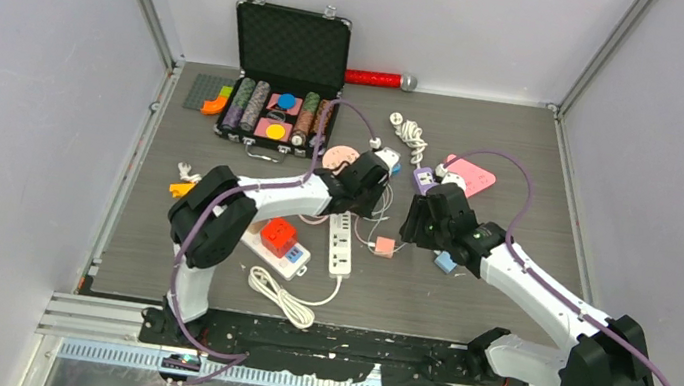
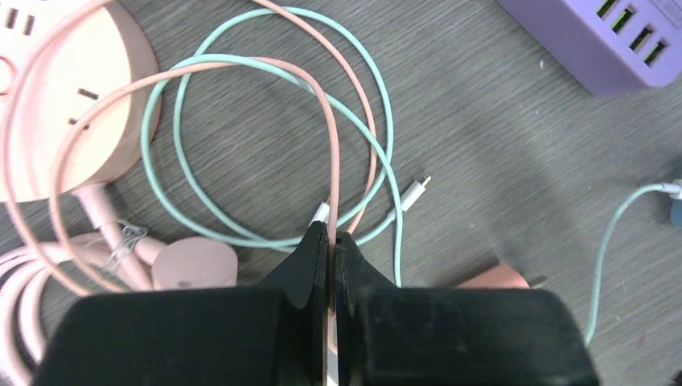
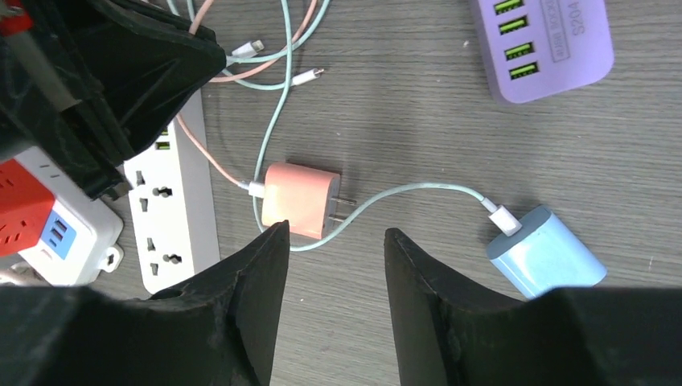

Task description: Insert the plug

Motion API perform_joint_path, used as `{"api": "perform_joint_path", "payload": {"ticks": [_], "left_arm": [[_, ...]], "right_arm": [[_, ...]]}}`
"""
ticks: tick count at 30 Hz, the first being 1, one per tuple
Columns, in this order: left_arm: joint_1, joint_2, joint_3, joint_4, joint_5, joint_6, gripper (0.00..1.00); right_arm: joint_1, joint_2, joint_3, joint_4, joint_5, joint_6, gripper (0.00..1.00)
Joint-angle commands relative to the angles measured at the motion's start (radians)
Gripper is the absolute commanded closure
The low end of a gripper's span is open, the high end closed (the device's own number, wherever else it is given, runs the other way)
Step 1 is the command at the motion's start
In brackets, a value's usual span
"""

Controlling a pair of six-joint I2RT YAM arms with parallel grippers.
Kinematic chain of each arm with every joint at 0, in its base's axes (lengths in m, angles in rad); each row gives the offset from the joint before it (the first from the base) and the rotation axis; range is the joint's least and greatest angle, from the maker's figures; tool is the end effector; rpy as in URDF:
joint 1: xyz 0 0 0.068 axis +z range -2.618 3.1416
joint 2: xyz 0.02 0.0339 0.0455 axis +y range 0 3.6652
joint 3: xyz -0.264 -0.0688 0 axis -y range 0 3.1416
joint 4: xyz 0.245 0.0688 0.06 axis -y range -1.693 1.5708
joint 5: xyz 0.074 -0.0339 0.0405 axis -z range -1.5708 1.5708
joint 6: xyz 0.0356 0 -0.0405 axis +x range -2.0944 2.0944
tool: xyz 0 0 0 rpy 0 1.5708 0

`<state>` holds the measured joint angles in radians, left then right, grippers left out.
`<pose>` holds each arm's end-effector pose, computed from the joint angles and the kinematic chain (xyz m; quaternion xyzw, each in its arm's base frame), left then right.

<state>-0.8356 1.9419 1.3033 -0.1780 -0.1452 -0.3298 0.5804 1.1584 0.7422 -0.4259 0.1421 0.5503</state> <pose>0.2875 -0.3103 0.1821 0.2062 0.9045 -0.1458 0.3438 0.1995 0.1248 0.2297 0.0113 0.9323 0.1344 0.3357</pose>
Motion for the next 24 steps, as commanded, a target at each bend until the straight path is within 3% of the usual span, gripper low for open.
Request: {"api": "perform_joint_path", "payload": {"ticks": [1,12,19,24], "left_arm": [[0.007,-0.159,0.052,-0.048,-0.005,0.044,1.0],[0.007,-0.347,0.16,-0.185,-0.04,-0.01,1.0],[0.007,-0.407,0.224,-0.297,-0.089,-0.069,1.0],[0.006,-0.432,0.25,-0.35,-0.118,-0.123,1.0]], "right_arm": [[-0.004,-0.005,0.006,0.073,-0.086,-0.036,0.46],[0.007,0.014,-0.009,0.252,-0.298,-0.11,0.37],[0.096,-0.017,0.006,0.305,-0.249,-0.179,0.2],[0.159,-0.017,0.028,0.33,-0.195,-0.187,0.17]]}}
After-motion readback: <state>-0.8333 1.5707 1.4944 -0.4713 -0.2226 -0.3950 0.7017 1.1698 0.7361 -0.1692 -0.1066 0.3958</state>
